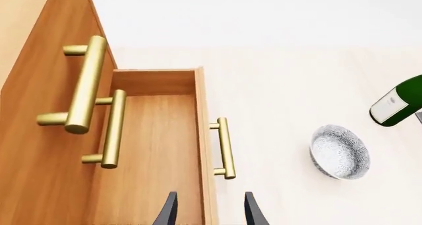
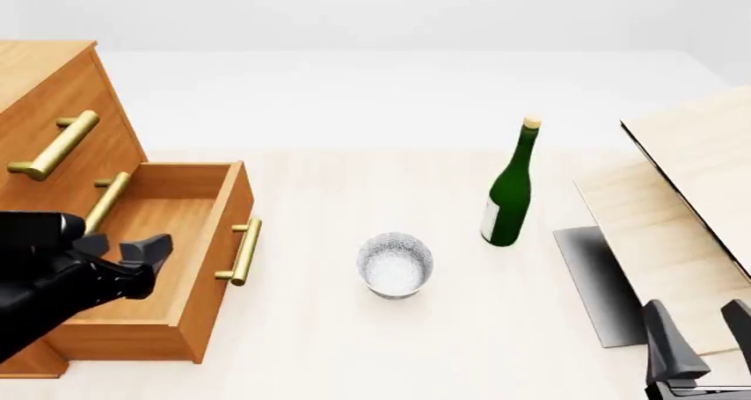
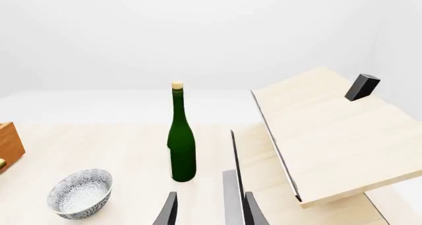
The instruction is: Put the bowl in the bottom drawer of the cabinet and close it.
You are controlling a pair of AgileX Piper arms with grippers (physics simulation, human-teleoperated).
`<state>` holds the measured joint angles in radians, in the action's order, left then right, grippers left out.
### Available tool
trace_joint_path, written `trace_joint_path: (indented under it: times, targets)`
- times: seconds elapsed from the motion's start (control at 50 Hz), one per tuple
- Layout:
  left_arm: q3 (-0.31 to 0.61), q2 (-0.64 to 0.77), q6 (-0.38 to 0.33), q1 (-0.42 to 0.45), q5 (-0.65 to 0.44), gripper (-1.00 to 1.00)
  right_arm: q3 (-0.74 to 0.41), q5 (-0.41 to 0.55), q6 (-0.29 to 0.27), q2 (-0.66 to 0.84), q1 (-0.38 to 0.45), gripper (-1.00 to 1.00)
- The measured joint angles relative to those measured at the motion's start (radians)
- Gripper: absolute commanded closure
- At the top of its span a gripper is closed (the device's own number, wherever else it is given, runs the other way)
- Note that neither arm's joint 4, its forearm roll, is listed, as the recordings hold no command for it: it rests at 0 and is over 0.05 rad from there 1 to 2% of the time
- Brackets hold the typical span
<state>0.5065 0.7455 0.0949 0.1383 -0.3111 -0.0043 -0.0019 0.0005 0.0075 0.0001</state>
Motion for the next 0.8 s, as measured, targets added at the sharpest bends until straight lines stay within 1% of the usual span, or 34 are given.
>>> trace_joint_path:
  times: [0.8]
  targets:
    - [-0.028, 0.137, 0.01, 0.044, 0.078, -1.0, 0.0, 0.0, 0.0, 0.0, 0.0, -1.0]
